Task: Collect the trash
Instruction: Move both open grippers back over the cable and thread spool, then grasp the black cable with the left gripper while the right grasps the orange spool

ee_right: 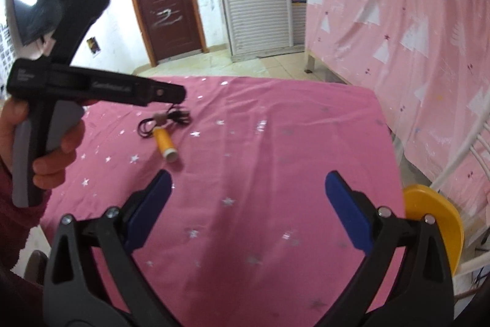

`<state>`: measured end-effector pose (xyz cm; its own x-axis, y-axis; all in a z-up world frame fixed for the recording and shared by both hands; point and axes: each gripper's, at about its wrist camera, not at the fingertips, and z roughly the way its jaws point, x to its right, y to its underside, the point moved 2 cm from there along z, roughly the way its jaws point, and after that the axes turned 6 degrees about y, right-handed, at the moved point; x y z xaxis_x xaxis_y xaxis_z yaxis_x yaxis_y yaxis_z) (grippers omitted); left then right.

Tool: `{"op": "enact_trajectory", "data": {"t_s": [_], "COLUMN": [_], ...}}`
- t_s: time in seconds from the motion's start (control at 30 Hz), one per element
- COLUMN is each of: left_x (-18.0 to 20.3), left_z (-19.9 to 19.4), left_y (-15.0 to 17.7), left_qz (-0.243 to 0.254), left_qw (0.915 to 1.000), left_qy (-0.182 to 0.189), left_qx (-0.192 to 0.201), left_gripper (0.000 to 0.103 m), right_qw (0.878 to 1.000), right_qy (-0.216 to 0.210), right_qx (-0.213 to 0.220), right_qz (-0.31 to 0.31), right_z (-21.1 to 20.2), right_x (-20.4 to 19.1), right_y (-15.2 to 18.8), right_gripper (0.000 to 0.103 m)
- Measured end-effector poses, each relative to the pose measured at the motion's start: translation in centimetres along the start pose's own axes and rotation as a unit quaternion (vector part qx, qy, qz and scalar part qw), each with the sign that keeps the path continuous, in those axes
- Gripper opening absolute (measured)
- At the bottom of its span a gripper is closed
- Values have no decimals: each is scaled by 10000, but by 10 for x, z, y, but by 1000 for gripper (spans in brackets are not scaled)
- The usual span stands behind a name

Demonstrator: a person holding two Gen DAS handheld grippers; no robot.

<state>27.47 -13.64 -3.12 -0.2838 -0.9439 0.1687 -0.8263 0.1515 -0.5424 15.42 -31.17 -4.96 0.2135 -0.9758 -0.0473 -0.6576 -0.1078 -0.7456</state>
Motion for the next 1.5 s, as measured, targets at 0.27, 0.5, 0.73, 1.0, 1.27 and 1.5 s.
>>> {"op": "enact_trajectory", "data": {"t_s": [0.27, 0.5, 0.73, 1.0, 1.27, 1.5], "left_x": [-24, -30, -26, -44, -65, -75], "left_z": [18, 28, 33, 19, 3, -4], "left_y": [11, 17, 22, 26, 28, 34], "left_qz": [-299, -334, -87, -319, -515, -628], "left_qw": [9995, 9993, 9998, 9995, 9986, 9979], "left_qy": [5, 83, 25, -43, -31, -4], "left_qx": [-64, -175, -194, -43, 80, 128], "left_gripper": [85, 57, 27, 13, 13, 13], "right_qw": [9994, 9979, 9958, 9921, 9881, 9884], "right_qy": [-159, -244, -302, -350, -286, -207], "right_qx": [-145, -246, -382, -603, -838, -927], "right_qz": [-255, -553, -770, -1043, -1260, -1188], "right_z": [16, 31, 45, 64, 80, 82], "right_x": [-26, -50, -70, -88, -106, -109], "right_y": [-7, -13, -20, -26, -25, -27], "right_gripper": [96, 96, 91, 69, 51, 24]}}
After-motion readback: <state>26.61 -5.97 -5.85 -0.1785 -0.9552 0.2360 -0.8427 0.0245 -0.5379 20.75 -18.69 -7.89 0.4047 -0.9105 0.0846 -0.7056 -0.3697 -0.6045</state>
